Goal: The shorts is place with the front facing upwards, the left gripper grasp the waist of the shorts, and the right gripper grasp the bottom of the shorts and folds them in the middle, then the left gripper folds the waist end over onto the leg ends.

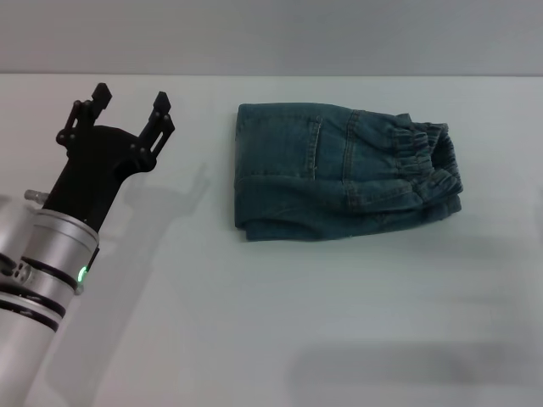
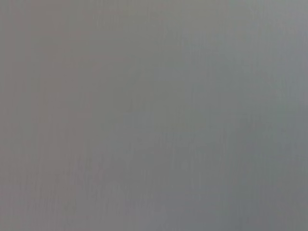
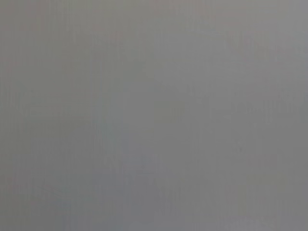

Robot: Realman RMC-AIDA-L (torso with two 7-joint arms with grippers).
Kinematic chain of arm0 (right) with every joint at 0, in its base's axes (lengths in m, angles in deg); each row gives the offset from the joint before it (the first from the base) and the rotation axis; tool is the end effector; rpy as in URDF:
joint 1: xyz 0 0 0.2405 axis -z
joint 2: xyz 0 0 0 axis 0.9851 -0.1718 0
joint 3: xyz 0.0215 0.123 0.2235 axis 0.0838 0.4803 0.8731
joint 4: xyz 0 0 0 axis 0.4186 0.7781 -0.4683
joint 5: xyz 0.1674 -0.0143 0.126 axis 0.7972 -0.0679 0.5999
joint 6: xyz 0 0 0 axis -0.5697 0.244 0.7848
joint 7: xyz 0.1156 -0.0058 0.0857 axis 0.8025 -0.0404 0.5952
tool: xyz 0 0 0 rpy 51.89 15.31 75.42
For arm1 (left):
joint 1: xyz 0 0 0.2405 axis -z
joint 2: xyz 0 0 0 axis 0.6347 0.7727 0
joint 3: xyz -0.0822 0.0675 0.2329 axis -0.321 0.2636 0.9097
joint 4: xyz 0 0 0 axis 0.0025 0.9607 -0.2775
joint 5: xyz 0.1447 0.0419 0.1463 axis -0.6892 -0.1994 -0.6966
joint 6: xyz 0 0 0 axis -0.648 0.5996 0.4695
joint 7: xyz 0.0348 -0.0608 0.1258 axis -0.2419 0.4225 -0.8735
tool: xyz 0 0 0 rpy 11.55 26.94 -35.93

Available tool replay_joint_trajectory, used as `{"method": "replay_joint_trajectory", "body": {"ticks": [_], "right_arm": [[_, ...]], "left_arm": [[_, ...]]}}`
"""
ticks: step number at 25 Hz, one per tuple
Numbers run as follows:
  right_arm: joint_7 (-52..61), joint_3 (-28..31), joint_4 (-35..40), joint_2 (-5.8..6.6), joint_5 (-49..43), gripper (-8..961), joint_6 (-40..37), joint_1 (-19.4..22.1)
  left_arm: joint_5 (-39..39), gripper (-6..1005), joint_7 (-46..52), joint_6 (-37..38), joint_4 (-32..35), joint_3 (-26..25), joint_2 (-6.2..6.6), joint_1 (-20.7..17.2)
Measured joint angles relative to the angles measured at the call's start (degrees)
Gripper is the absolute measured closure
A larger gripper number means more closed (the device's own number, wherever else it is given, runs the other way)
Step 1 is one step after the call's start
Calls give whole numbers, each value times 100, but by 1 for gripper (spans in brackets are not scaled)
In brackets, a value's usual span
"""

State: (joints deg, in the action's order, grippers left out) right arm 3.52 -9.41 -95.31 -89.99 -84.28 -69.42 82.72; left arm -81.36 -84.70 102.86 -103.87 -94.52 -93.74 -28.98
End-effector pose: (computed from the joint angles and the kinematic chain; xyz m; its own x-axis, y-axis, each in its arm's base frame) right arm 0.3260 0.2457 0.0076 0.7027 0.1866 -0.6866 -0.7020 0.0240 -0.7118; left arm -0.2572 0.3044 -0.0463 0.6364 -0.0989 0.7650 0.7166 -0.2913 -0.6338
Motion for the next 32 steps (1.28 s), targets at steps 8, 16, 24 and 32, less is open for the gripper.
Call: {"method": "replay_joint_trajectory", "body": {"ticks": [8,16,24,32], "right_arm": [[13,-67,-15,0,2,387,-6,13],[16,-21,-22,16,2,386,-6,-9],[17,-15,17,24,2,386,-6,-45],[17,-41,27,15,1,386,-47,-11]], "left_arm": [[-13,201,-1,729,408,295,-2,108],[27,201,77,1300,806,453,-7,246],[34,201,22,552,804,437,-20,376],[179,201,57,249,743,394,-23,315]]}}
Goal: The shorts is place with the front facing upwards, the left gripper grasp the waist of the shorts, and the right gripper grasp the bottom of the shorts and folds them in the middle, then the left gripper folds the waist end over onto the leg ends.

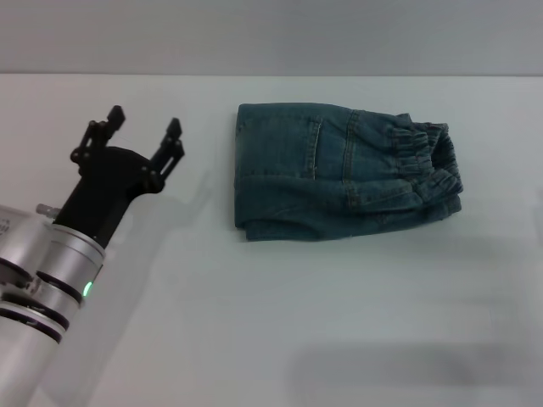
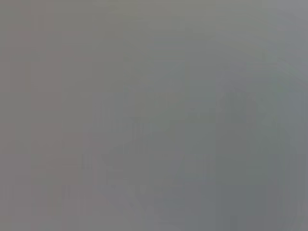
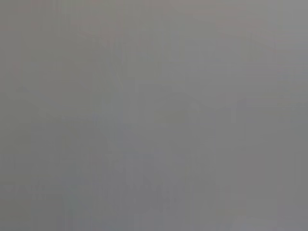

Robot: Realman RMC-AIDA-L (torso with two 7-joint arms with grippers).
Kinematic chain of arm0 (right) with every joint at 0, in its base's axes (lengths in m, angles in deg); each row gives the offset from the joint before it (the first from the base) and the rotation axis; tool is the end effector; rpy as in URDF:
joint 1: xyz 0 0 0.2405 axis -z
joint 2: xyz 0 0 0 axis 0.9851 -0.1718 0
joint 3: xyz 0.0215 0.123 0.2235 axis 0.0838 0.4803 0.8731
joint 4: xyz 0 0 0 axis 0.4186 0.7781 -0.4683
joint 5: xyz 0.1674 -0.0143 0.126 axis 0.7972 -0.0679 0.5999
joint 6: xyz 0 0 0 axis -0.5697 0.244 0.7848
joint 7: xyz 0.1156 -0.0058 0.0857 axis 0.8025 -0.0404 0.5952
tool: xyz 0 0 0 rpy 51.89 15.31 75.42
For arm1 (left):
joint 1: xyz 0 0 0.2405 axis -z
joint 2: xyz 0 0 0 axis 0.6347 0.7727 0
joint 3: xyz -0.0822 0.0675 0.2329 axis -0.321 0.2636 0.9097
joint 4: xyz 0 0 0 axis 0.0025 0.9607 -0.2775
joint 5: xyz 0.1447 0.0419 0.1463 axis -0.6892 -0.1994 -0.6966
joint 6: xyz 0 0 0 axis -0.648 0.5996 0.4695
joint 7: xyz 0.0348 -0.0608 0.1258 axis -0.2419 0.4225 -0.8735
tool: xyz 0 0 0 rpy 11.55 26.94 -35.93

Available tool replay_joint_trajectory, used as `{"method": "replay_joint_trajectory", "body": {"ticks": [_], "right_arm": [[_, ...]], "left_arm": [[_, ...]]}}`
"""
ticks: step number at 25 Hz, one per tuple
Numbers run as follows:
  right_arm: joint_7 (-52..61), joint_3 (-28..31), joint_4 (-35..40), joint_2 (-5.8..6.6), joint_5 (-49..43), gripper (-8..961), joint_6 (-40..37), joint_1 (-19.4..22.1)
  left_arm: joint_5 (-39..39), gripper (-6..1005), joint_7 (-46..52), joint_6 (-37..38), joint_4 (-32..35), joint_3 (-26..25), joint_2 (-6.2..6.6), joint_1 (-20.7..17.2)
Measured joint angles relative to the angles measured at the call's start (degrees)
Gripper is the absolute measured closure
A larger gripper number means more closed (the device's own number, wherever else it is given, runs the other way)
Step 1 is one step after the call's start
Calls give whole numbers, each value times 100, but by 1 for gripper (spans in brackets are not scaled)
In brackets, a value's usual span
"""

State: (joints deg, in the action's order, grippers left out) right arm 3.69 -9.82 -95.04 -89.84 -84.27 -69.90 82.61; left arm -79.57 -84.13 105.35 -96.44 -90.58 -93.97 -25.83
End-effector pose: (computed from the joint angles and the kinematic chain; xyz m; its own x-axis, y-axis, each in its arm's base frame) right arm 0.3256 0.2451 0.0074 0.7022 0.1902 -0.6862 -0.7011 0.0168 -0.7128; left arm -0.2698 0.3017 -0.0587 0.6798 -0.0643 0.7306 0.6778 -0.3254 -0.6593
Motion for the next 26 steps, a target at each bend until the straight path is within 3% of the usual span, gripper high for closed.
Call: {"method": "replay_joint_trajectory", "body": {"ticks": [6,26], "right_arm": [[0,-16,24,-15,42,387,-22,-11],[207,-36,213,-16,221,386,-232,-96]], "left_arm": [[463,201,-29,171,-45,-10,-3,-47],[469,201,-49,386,-68,2,-3,-116]]}}
